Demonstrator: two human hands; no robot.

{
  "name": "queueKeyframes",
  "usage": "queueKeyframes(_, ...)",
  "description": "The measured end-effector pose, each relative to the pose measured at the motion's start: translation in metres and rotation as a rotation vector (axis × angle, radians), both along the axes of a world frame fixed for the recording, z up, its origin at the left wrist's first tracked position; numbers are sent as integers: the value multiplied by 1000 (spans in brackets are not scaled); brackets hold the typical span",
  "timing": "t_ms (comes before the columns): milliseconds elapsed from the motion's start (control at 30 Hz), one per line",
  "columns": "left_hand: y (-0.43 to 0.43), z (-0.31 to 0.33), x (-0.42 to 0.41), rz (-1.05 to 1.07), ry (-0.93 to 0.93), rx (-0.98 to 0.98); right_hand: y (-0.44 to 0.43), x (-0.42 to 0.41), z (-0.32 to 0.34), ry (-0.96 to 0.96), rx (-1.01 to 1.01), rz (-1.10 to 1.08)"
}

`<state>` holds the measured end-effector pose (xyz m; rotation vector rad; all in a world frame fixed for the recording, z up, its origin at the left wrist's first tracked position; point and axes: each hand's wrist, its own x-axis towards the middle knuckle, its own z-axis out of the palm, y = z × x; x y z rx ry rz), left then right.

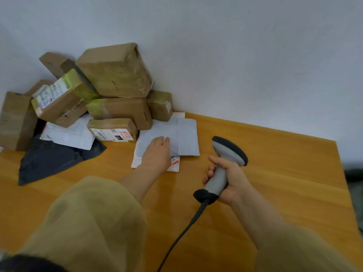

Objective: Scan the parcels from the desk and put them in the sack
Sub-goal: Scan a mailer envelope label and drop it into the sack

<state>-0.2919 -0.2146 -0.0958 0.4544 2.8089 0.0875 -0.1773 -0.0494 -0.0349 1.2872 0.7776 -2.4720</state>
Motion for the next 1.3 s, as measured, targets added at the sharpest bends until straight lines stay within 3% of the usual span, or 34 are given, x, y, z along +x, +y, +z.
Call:
queueKeyframes(200,1,-32,-31,-253,219,-258,-9,-8,-13,-27,8,-109)
queueKeyframes(400,-6,-13,-37,-411,384,-180,-16,6,-7,-9,79,-104)
queueKeyframes(467,-12,4,-35,-378,410,-1,-16,14,2,27,138,-52)
queueKeyframes(533,-17,29,-30,-262,402,284,-16,24,13,75,191,13)
queueKeyframes(733,-25,86,18,386,43,853,-15,67,39,234,315,212)
queueKeyframes(1000,-16,102,126,640,-63,1146,9,147,48,358,419,378)
queueKeyframes(1067,-15,103,144,707,-168,1173,14,160,48,365,415,387)
queueKeyframes(1133,-17,101,160,736,-378,1140,20,176,46,354,424,400)
queueKeyframes(1200,-21,89,173,637,-475,947,26,190,43,328,444,413)
queueKeyframes(1300,-26,64,179,352,-77,265,33,207,35,287,456,409)
